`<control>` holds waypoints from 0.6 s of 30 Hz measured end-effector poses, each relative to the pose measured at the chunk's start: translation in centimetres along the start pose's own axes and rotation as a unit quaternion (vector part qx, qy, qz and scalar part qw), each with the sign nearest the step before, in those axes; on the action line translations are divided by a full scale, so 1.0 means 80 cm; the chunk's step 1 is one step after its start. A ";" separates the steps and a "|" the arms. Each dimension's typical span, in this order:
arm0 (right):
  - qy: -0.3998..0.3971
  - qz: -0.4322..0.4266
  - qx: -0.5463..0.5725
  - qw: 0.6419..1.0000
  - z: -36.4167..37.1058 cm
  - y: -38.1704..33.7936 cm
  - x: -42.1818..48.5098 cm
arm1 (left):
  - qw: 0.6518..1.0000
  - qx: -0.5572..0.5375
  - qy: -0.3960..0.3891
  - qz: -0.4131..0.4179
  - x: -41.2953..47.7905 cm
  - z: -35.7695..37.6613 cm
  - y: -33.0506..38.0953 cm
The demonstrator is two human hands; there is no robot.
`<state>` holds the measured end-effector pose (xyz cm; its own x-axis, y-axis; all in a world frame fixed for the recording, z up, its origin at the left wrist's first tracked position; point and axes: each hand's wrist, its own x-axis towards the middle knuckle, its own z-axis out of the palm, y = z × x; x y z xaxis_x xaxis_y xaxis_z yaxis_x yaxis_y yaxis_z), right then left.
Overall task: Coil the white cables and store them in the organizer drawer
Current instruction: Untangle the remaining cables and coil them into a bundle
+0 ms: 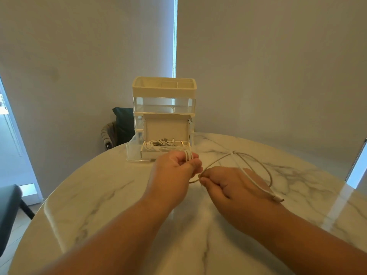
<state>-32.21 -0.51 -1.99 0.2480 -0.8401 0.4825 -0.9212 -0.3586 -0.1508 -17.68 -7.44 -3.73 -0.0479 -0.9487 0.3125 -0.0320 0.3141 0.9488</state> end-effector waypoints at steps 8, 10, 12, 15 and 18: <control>0.040 -0.006 0.007 0.999 0.002 0.020 0.009 | 0.982 0.046 -0.180 -0.037 -0.009 0.014 0.000; 0.050 -0.004 0.011 0.999 0.002 0.021 0.009 | 0.976 -0.027 -0.198 -0.089 -0.009 0.016 -0.003; 0.058 0.002 0.023 0.998 0.001 0.023 0.008 | 0.958 -0.130 -0.209 -0.143 -0.009 0.015 0.000; 0.046 0.008 0.014 0.999 0.001 0.029 0.007 | 0.937 -0.148 -0.275 -0.155 -0.012 0.008 0.008; 0.032 0.008 0.011 0.999 0.003 0.034 0.007 | 0.952 0.082 -0.291 -0.045 -0.015 0.006 0.005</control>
<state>-34.47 -2.04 -2.34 0.2130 -0.8183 0.5340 -0.9180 -0.3546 -0.1773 -18.16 -6.18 -3.71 -0.5809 -0.8068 0.1078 -0.2152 0.2800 0.9356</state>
